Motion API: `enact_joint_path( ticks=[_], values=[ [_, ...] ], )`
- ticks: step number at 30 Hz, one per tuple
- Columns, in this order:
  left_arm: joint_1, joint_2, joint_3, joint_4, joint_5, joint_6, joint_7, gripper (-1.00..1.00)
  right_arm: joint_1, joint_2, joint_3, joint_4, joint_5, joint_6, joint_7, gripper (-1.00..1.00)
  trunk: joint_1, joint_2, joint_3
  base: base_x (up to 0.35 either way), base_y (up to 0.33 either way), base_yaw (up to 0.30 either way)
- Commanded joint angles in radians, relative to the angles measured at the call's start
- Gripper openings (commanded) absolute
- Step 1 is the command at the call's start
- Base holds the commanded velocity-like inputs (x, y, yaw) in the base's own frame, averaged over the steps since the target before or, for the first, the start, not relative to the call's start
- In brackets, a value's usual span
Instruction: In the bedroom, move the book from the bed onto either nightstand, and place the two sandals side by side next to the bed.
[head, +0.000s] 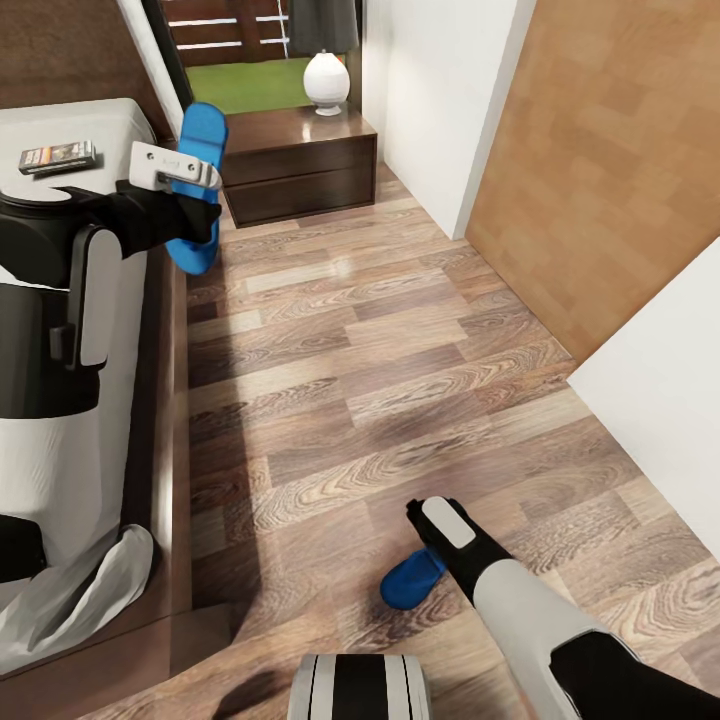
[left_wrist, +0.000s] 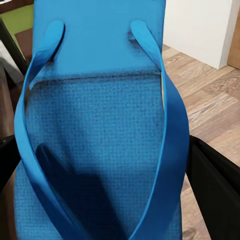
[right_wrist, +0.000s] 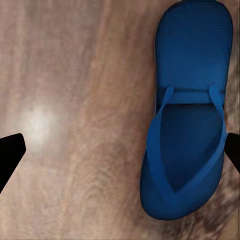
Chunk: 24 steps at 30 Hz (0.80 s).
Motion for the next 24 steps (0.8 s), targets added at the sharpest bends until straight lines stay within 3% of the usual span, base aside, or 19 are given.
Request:
enact_joint_path(
  ticks=[1, 9, 24],
  values=[
    [-0.001, 0.001, -0.001, -0.001, 0.007, 0.005, 0.004, -1.0, -0.001, -0.004, 0.005, 0.0, 0.0, 0.006, -0.007, 1.0, 0.0, 0.0, -0.001, 0.0, 0.0, 0.0],
    [-0.001, 0.001, 0.001, -0.001, 0.007, 0.005, 0.004, -1.0, -0.003, -0.033, -0.042, 0.028, 0.001, 0.008, -0.01, 1.0, 0.0, 0.0, -0.001, 0.0, 0.0, 0.0],
    [-0.001, 0.0, 0.002, -0.001, 0.008, 0.005, 0.004, -1.0, -0.002, -0.024, -0.045, 0.051, -0.001, 0.008, -0.01, 1.0, 0.0, 0.0, -0.001, 0.0, 0.0, 0.0]
  ],
)
